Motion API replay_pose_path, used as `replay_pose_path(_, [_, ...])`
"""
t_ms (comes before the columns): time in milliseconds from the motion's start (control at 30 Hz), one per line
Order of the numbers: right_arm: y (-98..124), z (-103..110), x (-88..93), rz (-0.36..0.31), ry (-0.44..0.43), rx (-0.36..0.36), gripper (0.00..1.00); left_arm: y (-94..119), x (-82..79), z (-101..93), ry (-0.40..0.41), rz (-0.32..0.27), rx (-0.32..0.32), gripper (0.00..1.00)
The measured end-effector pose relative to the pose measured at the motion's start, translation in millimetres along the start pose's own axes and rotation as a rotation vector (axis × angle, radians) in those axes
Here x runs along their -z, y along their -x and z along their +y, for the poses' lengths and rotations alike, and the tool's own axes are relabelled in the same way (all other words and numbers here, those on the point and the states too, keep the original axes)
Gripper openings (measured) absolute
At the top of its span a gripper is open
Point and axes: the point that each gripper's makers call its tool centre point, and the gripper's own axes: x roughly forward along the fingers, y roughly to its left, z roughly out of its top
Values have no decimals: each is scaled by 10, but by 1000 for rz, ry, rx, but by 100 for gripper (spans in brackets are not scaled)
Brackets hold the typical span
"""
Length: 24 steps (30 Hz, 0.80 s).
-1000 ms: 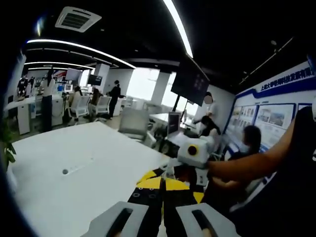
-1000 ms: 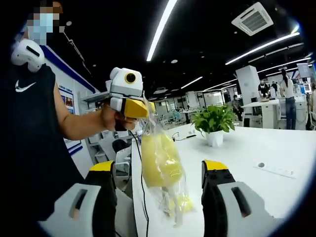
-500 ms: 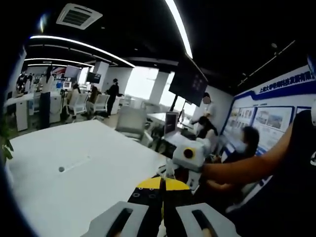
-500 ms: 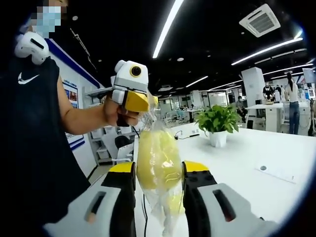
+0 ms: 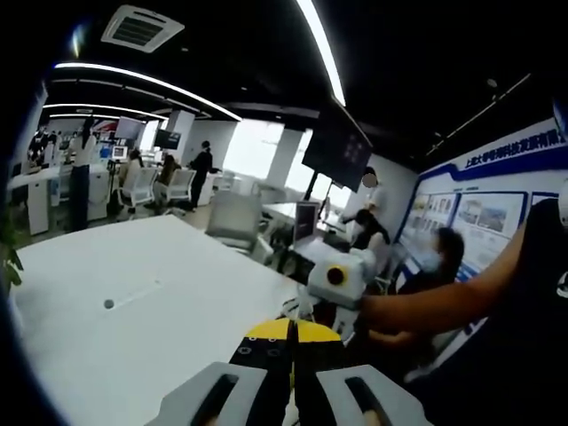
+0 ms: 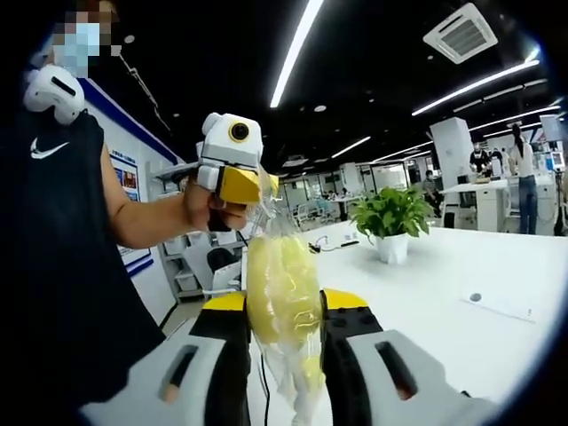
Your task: Compare the silicone blocks by pressing each to a similar depth, holding the contact briefly, and releasing to observe deformation and rebound differences across the visible hardness samples.
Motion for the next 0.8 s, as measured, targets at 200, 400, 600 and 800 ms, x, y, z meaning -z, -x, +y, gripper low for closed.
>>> replay_pose_path(200, [-6, 5, 14, 18, -21, 0, 20, 16, 12, 2, 3, -3, 0, 0])
replay_pose_path(400, [-44, 35, 7, 26, -63, -5, 16, 50, 6, 16, -1, -7, -2, 0])
replay_pose_path(600, [-58, 57, 33, 47, -98, -11, 12, 72, 29, 36, -2, -6, -1, 0])
replay_pose_path(800, [-48, 62, 30, 87, -111, 11, 6, 88, 57, 27, -15, -4, 16, 0])
